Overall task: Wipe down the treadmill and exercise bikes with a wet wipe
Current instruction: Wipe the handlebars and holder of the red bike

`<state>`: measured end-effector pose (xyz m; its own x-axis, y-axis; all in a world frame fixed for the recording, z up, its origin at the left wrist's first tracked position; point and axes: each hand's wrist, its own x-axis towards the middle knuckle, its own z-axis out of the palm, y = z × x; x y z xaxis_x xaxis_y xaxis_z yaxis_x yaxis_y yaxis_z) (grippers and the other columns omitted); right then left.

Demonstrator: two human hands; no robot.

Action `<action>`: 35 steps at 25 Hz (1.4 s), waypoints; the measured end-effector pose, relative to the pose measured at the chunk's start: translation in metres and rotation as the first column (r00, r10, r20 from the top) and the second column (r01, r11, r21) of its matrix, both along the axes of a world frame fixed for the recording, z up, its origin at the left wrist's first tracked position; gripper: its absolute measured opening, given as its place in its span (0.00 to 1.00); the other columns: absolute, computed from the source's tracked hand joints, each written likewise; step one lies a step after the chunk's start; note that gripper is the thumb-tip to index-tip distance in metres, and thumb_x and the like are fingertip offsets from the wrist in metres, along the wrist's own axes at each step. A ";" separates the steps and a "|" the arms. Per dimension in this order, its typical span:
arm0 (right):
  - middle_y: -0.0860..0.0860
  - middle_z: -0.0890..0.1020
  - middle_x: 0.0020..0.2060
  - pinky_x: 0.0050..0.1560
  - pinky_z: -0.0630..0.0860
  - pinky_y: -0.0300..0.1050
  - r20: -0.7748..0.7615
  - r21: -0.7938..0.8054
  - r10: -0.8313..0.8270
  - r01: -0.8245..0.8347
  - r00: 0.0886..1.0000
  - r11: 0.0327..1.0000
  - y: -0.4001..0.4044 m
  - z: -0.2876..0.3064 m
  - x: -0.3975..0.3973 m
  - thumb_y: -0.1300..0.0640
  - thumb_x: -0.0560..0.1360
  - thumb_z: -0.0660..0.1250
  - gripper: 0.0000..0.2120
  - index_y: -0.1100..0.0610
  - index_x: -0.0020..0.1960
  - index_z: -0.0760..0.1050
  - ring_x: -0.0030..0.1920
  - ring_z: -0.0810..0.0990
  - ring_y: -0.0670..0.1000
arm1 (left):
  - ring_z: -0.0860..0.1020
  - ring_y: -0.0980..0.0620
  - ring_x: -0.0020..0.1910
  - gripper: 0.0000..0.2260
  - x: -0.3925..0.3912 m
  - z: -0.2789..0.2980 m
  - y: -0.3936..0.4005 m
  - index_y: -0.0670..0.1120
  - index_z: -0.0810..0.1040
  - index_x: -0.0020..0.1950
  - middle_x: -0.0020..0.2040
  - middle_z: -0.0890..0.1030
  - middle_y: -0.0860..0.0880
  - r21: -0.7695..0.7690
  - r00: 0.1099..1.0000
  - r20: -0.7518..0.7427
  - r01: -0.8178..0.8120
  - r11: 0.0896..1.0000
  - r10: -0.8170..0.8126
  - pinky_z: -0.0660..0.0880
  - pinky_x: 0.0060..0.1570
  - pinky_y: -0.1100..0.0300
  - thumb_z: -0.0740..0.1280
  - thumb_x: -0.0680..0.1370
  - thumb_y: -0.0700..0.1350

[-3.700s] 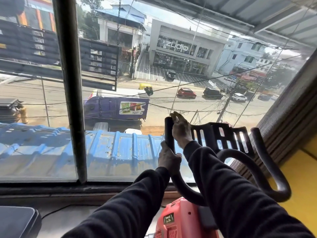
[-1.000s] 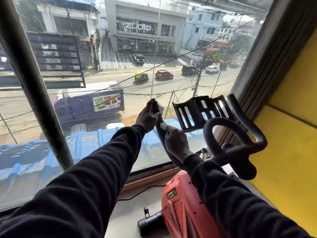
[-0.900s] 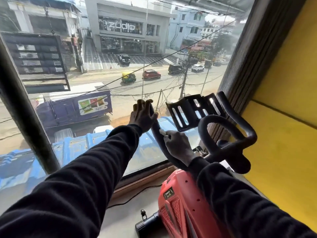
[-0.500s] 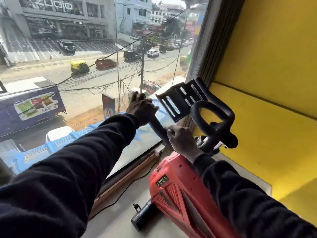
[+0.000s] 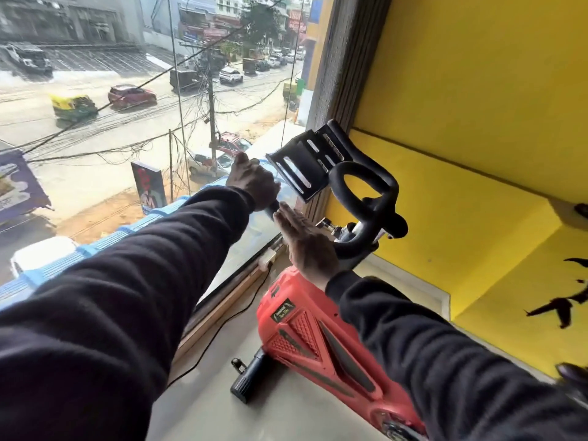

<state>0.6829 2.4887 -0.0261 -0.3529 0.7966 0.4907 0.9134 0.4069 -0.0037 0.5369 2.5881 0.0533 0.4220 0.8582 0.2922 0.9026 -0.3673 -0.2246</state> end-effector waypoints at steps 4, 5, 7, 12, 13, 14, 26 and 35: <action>0.58 0.66 0.74 0.75 0.60 0.51 0.185 0.046 0.145 -0.156 0.972 0.987 -0.018 -0.023 0.034 0.69 0.75 0.52 0.26 0.64 0.73 0.66 0.74 0.64 0.59 | 0.72 0.50 0.49 0.20 0.000 -0.014 0.002 0.49 0.76 0.35 0.38 0.78 0.53 -0.012 1.000 0.012 -0.011 1.000 0.011 0.59 0.63 0.47 0.54 0.81 0.56; 0.58 0.68 0.73 0.74 0.63 0.49 0.145 0.067 0.143 -0.154 0.979 0.986 -0.024 -0.023 0.047 0.69 0.77 0.54 0.24 0.63 0.73 0.67 0.73 0.66 0.57 | 0.72 0.50 0.49 0.20 0.001 -0.018 0.002 0.50 0.76 0.36 0.39 0.78 0.54 0.000 1.000 0.002 -0.004 1.000 0.004 0.58 0.63 0.46 0.54 0.80 0.57; 0.59 0.77 0.65 0.67 0.71 0.46 -0.078 0.017 0.003 -0.002 0.997 1.000 -0.022 -0.010 0.045 0.61 0.81 0.58 0.17 0.63 0.67 0.74 0.64 0.77 0.57 | 0.72 0.50 0.51 0.19 0.005 -0.022 -0.001 0.50 0.77 0.37 0.40 0.78 0.55 0.015 1.000 -0.011 0.010 1.000 -0.010 0.57 0.64 0.45 0.54 0.79 0.57; 0.58 0.81 0.57 0.63 0.72 0.55 -0.319 -0.206 -0.282 0.224 0.905 0.952 -0.009 0.005 -0.001 0.53 0.81 0.55 0.18 0.59 0.64 0.76 0.57 0.80 0.59 | 0.74 0.50 0.51 0.18 0.013 -0.026 -0.009 0.51 0.79 0.41 0.43 0.80 0.55 0.022 0.986 -0.143 0.087 0.996 -0.083 0.59 0.61 0.45 0.53 0.79 0.55; 0.58 0.81 0.58 0.65 0.72 0.50 -0.313 -0.146 -0.209 0.171 0.926 0.974 -0.017 0.000 0.010 0.54 0.81 0.55 0.18 0.61 0.64 0.76 0.58 0.80 0.57 | 0.75 0.49 0.51 0.18 0.015 -0.027 -0.013 0.51 0.80 0.42 0.44 0.81 0.54 0.017 0.982 -0.159 0.101 0.995 -0.097 0.60 0.60 0.46 0.53 0.79 0.55; 0.58 0.81 0.57 0.65 0.70 0.43 -0.322 -0.129 -0.181 0.146 0.929 0.981 -0.024 -0.002 0.023 0.55 0.81 0.56 0.18 0.63 0.64 0.77 0.59 0.79 0.56 | 0.75 0.49 0.52 0.18 0.017 -0.027 -0.016 0.51 0.80 0.44 0.45 0.81 0.54 0.004 0.980 -0.169 0.112 0.994 -0.109 0.61 0.60 0.46 0.53 0.79 0.54; 0.58 0.81 0.54 0.62 0.72 0.52 -0.234 -0.078 -0.327 0.318 0.915 0.945 -0.045 0.002 0.043 0.55 0.78 0.58 0.17 0.62 0.59 0.78 0.57 0.79 0.59 | 0.75 0.49 0.47 0.08 0.041 -0.023 -0.051 0.53 0.73 0.47 0.40 0.77 0.54 -0.091 0.943 -0.312 0.088 0.992 -0.112 0.62 0.57 0.48 0.59 0.82 0.53; 0.55 0.82 0.54 0.60 0.70 0.55 -0.075 0.010 -0.412 0.414 0.908 0.910 -0.052 -0.001 0.074 0.53 0.77 0.51 0.21 0.59 0.57 0.80 0.60 0.76 0.59 | 0.74 0.49 0.46 0.06 0.061 -0.022 -0.067 0.56 0.70 0.47 0.41 0.75 0.53 -0.231 0.956 -0.230 0.127 0.964 -0.181 0.62 0.58 0.45 0.57 0.83 0.53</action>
